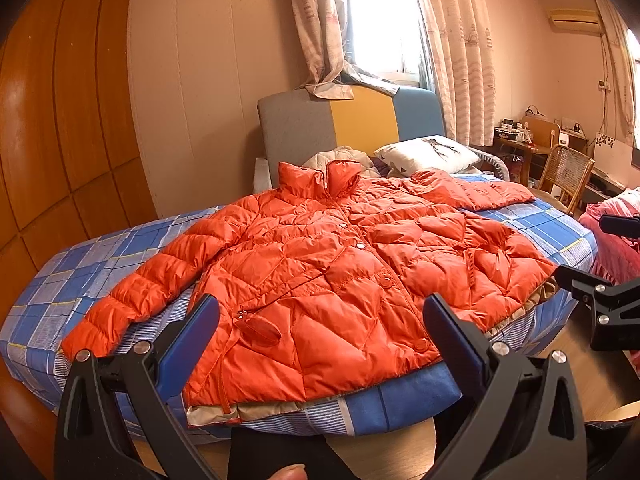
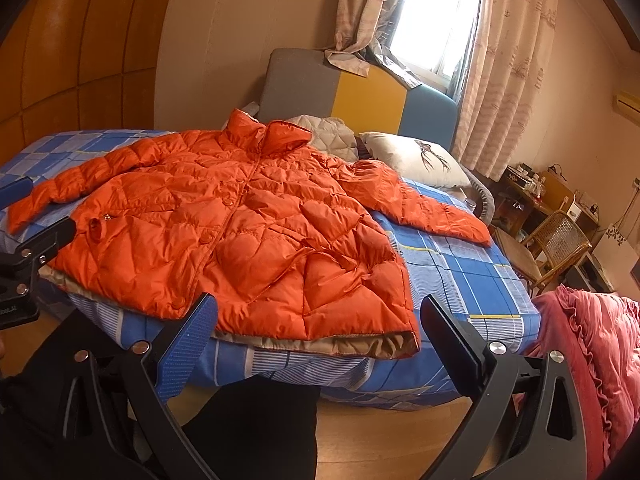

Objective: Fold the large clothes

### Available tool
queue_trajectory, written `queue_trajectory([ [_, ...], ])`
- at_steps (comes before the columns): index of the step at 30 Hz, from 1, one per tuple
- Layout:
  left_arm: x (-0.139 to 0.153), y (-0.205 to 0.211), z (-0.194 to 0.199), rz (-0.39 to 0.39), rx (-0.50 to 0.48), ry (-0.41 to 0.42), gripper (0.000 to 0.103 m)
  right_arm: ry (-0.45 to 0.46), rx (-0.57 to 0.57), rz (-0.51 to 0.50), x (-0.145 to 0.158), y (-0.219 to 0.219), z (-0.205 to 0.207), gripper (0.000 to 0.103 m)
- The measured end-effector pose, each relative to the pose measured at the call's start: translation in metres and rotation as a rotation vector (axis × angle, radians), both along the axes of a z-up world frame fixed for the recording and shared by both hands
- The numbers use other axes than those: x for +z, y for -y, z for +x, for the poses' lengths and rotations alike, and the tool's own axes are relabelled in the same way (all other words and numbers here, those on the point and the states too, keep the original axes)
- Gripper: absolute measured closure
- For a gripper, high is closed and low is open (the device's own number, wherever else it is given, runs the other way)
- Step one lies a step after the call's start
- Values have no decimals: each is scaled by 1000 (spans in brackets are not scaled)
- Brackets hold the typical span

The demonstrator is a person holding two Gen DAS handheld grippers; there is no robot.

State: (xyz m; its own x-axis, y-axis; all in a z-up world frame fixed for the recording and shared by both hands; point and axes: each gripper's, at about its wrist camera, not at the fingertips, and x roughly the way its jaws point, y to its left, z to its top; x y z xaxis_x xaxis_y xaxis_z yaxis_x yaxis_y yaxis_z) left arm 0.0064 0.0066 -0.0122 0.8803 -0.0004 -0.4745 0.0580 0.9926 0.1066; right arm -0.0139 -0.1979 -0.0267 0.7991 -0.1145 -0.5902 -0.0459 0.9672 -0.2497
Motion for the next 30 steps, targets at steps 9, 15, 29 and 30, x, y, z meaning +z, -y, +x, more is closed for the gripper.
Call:
queue_trajectory([
  [9,-1,0,3,-8,1,-7,2,-1,1,-1,0,0,0,3],
  [15,-2,-1,4,-15,-2,-15,2,-9,-6,3,-2,3,1,3],
  [29,-7,-6,6,-24,6,-37,2,-21,-15,7,-5,6,5,3],
  [30,-7,-6,7,-24,6,-38,2,-23,-14,10,-4,6,5,3],
])
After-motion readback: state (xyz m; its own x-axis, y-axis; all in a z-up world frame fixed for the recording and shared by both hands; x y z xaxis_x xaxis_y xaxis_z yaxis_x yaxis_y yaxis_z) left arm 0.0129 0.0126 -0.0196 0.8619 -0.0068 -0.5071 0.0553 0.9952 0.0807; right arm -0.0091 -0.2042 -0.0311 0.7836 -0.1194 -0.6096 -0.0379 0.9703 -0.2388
